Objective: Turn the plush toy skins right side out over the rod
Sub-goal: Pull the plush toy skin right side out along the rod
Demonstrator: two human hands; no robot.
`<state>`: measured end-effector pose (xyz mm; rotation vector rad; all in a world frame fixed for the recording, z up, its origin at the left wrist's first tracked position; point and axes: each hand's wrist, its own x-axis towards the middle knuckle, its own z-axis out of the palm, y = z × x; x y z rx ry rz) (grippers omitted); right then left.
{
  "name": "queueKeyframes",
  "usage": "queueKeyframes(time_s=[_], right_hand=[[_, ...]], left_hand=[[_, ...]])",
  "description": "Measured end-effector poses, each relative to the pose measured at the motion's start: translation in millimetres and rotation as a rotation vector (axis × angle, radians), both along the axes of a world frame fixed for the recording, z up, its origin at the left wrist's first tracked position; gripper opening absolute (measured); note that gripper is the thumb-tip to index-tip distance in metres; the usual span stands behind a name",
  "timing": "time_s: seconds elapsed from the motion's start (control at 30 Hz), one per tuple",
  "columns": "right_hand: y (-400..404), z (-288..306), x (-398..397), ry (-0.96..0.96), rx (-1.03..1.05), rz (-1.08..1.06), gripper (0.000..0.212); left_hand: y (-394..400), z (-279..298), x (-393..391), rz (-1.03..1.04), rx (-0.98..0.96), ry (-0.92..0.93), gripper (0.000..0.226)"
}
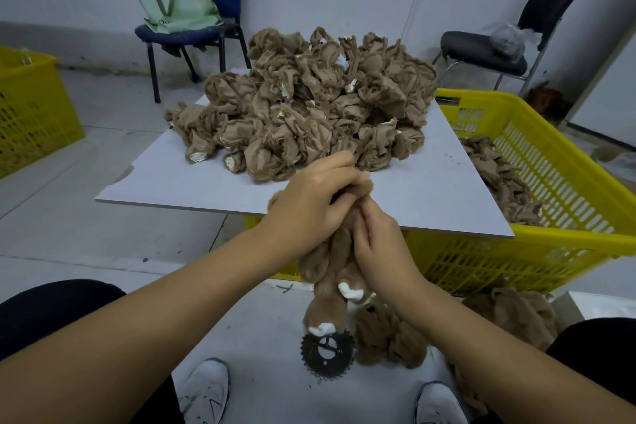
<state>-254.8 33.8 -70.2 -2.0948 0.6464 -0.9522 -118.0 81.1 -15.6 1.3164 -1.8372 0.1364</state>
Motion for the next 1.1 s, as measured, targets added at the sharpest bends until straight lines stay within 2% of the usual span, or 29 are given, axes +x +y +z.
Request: queueKeyframes(time_s=[0.03, 0.13, 0.2, 0.33, 0.43, 0.67, 0.93, 1.1], right_hand=[[1.2, -3.2, -1.4, 0.018, 0.002, 0.006, 0.023], [4.6, -12.6, -5.4, 0.076, 0.029, 0.005, 0.021], [6.6, -14.9, -6.8, 0.089, 0.036, 0.005, 0.021], [11.7, -13.6, -6.5, 0.087, 0.064, 0.016, 0.026], [12.1, -9.5, -5.0, 0.044, 0.084, -0.007, 0.022], [5.1, -2.5, -0.8, 0.005, 0.035, -0.071, 0.017], [2.5, -0.2, 3.2, 0.065, -0.002, -0.021, 0.016], [1.7, -10.1, -1.6, 0.176, 0.002, 0.032, 0.017]], left_hand=[[2.8, -5.2, -1.7, 0.01, -0.009, 0.019, 0.007], [11.7, -22.1, -11.1, 0.132, -0.034, 0.027, 0.033], [17.4, -32.3, -17.8, 0.195, -0.064, 0.051, 0.04], [26.5, -35.0, -21.4, 0.193, -0.07, 0.229, 0.032], [24.1, -27.6, -20.2, 0.175, -0.088, 0.27, 0.025], [5.4, -4.2, -16.8, 0.157, -0.14, 0.083, 0.017], [-3.2, 17.5, -1.2, 0.038, 0.054, -0.051, 0.011], [3.7, 0.5, -4.9, 0.023, 0.05, 0.04, 0.013]])
